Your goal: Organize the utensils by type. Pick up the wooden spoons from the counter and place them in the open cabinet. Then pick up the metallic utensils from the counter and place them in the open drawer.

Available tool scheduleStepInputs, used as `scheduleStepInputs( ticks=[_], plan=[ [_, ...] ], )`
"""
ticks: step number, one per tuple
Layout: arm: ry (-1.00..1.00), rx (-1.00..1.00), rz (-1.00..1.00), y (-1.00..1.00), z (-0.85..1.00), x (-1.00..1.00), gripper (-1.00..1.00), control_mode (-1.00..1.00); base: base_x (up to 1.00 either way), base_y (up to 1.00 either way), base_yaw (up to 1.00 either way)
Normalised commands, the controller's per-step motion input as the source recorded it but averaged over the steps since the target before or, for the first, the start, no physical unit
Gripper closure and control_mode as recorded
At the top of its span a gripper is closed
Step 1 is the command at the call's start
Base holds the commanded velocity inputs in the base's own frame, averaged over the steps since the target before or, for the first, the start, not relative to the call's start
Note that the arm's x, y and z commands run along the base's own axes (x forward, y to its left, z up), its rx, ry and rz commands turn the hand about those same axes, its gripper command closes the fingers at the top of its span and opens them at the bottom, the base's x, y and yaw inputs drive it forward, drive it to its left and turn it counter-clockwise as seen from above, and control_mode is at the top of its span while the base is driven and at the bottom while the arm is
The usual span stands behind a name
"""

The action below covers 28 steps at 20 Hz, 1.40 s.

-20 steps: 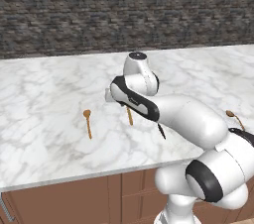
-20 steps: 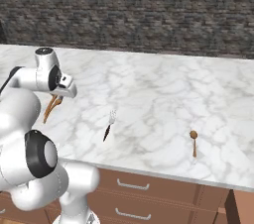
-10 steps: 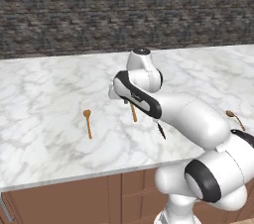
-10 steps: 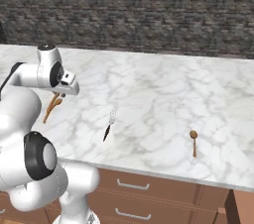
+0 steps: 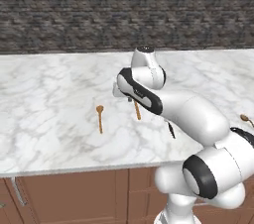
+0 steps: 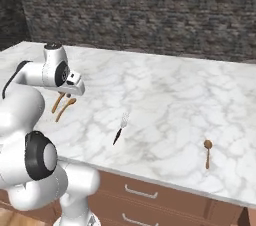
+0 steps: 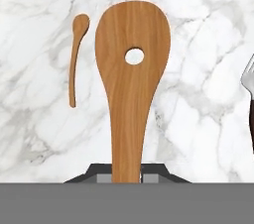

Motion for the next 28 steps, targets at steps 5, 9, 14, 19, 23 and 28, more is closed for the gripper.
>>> scheduleStepInputs(
  ticks=[5, 9, 14, 19, 23, 28],
  plan=[
    [0.00, 0.00, 0.00, 0.00, 0.00, 0.00, 1.00, 1.00, -0.04, 0.00, 0.83],
    [0.00, 0.00, 0.00, 0.00, 0.00, 0.00, 1.00, 1.00, -0.04, 0.00, 0.87],
    [0.00, 0.00, 0.00, 0.00, 0.00, 0.00, 1.00, 1.00, -0.01, 0.00, 0.90],
    [0.00, 0.00, 0.00, 0.00, 0.00, 0.00, 1.00, 1.00, 0.00, 0.00, 0.89],
    [0.00, 0.00, 0.00, 0.00, 0.00, 0.00, 1.00, 1.00, 0.15, 0.00, 0.83],
    [0.00, 0.00, 0.00, 0.00, 0.00, 0.00, 1.00, 1.00, 0.21, 0.00, 0.77]
  ],
)
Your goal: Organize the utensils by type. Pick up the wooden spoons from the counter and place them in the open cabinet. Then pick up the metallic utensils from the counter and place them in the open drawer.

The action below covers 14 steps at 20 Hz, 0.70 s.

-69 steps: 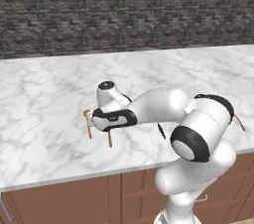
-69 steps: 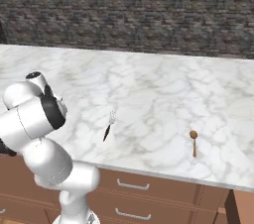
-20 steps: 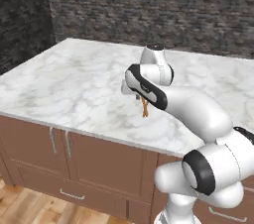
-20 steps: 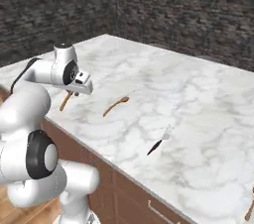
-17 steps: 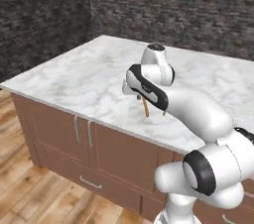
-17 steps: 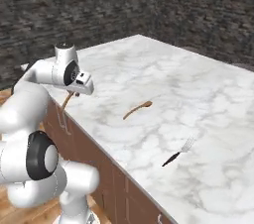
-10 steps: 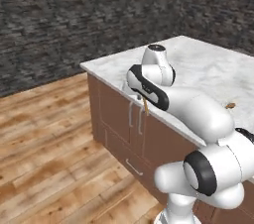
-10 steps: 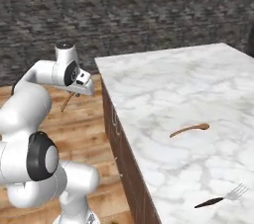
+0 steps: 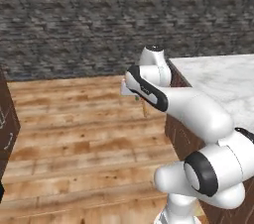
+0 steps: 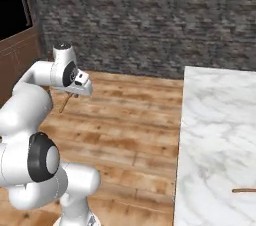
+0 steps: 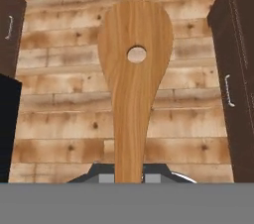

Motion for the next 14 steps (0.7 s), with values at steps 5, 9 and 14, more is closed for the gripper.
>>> scheduleStepInputs(
  ticks=[5, 9, 14],
  plan=[
    [0.00, 0.00, 0.00, 0.00, 0.00, 0.00, 1.00, 1.00, 0.26, 0.00, 0.69],
    [0.00, 0.00, 0.00, 0.00, 0.00, 0.00, 1.00, 1.00, 0.31, 0.00, 0.60],
    [0.00, 0.00, 0.00, 0.00, 0.00, 0.00, 1.00, 1.00, 0.30, 0.00, 0.60]
  ],
)
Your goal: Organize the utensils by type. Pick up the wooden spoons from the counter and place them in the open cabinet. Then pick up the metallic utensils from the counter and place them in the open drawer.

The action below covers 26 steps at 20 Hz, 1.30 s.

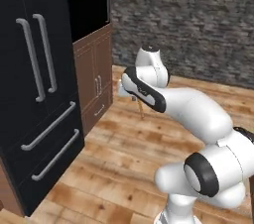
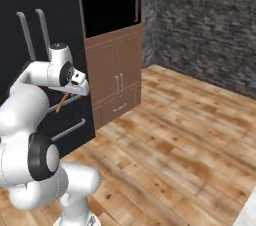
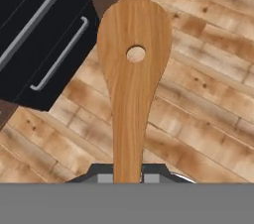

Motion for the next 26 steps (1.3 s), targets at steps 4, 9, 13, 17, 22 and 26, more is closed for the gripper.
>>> scheduleStepInputs(
  ticks=[4, 9, 13, 17, 22, 26],
  plan=[
    [0.00, 0.00, 0.00, 0.00, 0.00, 0.00, 1.00, 1.00, 0.25, 0.00, 0.65],
    [0.00, 0.00, 0.00, 0.00, 0.00, 0.00, 1.00, 1.00, 0.21, 0.00, 0.69],
    [0.00, 0.00, 0.00, 0.00, 0.00, 0.00, 1.00, 1.00, 0.18, 0.00, 0.71],
    [0.00, 0.00, 0.00, 0.00, 0.00, 0.00, 1.00, 1.00, 0.18, 0.00, 0.70],
    [0.00, 0.00, 0.00, 0.00, 0.00, 0.00, 1.00, 1.00, 0.15, 0.00, 0.58],
    [0.00, 0.00, 0.00, 0.00, 0.00, 0.00, 1.00, 1.00, 0.29, 0.05, 0.28]
  ],
)
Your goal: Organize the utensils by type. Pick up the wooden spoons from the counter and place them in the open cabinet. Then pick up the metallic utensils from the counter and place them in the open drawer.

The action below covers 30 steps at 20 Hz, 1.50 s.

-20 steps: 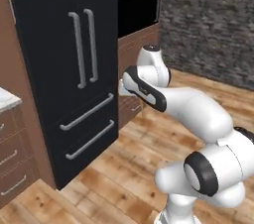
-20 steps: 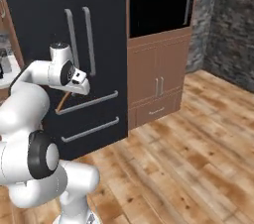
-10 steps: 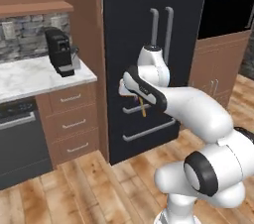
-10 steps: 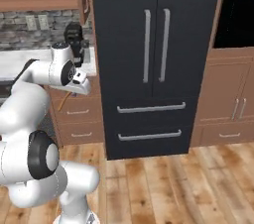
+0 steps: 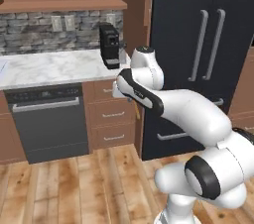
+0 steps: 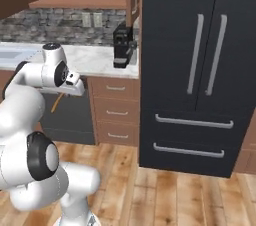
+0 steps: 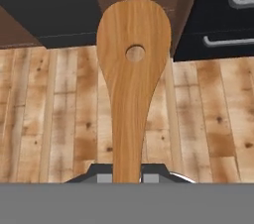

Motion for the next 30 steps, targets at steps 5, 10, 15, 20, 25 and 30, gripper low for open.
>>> scheduleStepInputs(
  ticks=[5, 10, 15, 20, 25, 30],
  plan=[
    [0.00, 0.00, 0.00, 0.00, 0.00, 0.00, 1.00, 1.00, 0.65, 0.33, 0.05],
    [0.00, 0.00, 0.00, 0.00, 0.00, 0.00, 1.00, 1.00, 0.77, 0.47, 0.00],
    [0.00, 0.00, 0.00, 0.00, 0.00, 0.00, 1.00, 1.00, 0.77, 0.63, 0.00],
    [0.00, 0.00, 0.00, 0.00, 0.00, 0.00, 1.00, 1.00, 0.68, 0.65, 0.00],
    [0.00, 0.00, 0.00, 0.00, 0.00, 0.00, 1.00, 1.00, 0.70, 0.38, 0.00],
    [0.00, 0.00, 0.00, 0.00, 0.00, 0.00, 1.00, 1.00, 0.70, 0.25, 0.00]
  ],
)
